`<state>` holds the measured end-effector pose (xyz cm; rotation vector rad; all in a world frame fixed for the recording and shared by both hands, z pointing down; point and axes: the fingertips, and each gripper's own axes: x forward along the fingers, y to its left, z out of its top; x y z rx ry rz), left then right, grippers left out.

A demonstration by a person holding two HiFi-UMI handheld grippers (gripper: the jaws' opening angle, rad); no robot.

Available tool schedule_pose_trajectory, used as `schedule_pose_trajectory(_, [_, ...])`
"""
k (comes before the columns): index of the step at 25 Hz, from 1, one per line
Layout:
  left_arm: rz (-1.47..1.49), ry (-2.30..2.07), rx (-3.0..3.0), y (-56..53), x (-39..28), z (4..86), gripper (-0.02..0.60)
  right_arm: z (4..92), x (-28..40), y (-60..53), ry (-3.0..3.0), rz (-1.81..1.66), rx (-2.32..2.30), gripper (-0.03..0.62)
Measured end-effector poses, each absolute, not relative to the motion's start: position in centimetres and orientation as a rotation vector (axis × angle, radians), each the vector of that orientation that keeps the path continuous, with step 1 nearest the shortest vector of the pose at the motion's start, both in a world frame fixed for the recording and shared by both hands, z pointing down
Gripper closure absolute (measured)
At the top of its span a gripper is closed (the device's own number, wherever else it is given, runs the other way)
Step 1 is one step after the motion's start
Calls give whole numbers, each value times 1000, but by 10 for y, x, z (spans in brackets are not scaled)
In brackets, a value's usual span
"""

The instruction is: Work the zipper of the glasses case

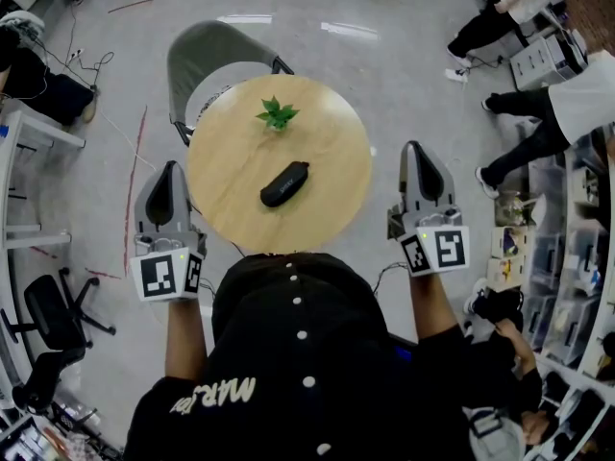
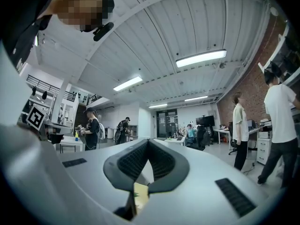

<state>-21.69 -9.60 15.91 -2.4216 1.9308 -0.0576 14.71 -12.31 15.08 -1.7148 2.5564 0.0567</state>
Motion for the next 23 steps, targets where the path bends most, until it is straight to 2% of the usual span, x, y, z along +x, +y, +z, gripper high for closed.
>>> schedule_pose_trajectory(23, [-67,1908,-2436,-96,-210,164,578,157,134,-128,2584,54,-1688,592])
